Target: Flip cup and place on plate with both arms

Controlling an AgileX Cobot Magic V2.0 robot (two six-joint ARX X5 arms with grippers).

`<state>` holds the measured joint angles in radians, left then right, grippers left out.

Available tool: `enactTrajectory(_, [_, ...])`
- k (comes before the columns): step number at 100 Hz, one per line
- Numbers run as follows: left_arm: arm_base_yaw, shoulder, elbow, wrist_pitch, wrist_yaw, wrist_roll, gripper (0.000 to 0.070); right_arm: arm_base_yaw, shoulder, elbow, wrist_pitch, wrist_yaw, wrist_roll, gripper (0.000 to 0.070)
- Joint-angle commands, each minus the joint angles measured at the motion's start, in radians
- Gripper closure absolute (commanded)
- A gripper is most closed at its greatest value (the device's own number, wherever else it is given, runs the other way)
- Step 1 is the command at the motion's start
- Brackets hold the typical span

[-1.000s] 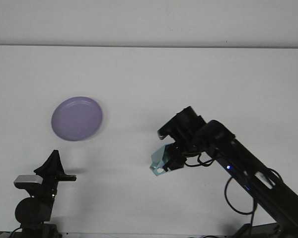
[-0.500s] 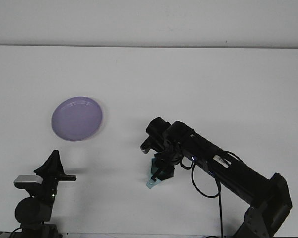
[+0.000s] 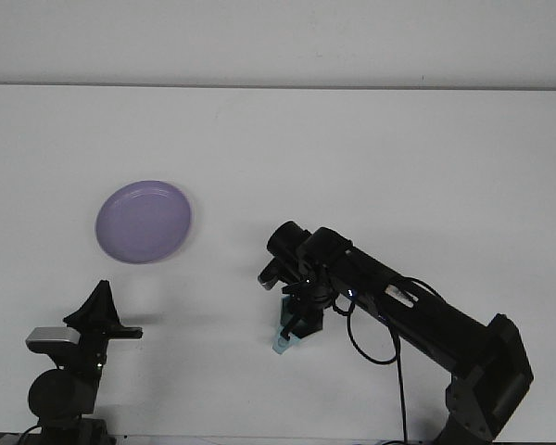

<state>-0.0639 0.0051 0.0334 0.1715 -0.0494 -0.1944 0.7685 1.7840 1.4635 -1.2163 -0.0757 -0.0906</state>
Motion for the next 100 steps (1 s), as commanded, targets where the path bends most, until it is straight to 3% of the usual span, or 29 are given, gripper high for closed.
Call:
enactTrajectory(1, [-0.003,-0.001,-0.012,0.01,0.001,-0.002,0.0689,0.012,0.018,0.023,0.004,-0.003,-0.016,0.0682])
enactTrajectory(15, [-0.003,-0.001,-0.012,0.01,0.001,-0.002,0.0689,0.012,0.018,0.023,0.003,-0.003,-0.016,0.0477])
enactTrajectory(23, [-0.003,-0.001,-0.012,0.01,0.001,-0.002,0.0689,0.012,0.018,0.023,0.003,-0.003,-0.018,0.0429])
enactTrajectory(57, [-0.003,-0.001,-0.01,0.01,0.002,-0.011,0.0689,0.009,-0.087,0.084,-0.06,0.006,-0.015,0.0427])
enactTrajectory(75, [-0.003,-0.001,0.02,0.01,0.011,-0.052,0.0688,-0.006,-0.245,0.108,-0.048,0.086,0.017,0.0427])
enactTrajectory(100, [-0.003,0.039,0.13,-0.045,0.206,-0.108,0.0688,-0.061,-0.508,0.072,0.102,0.111,0.053,0.043])
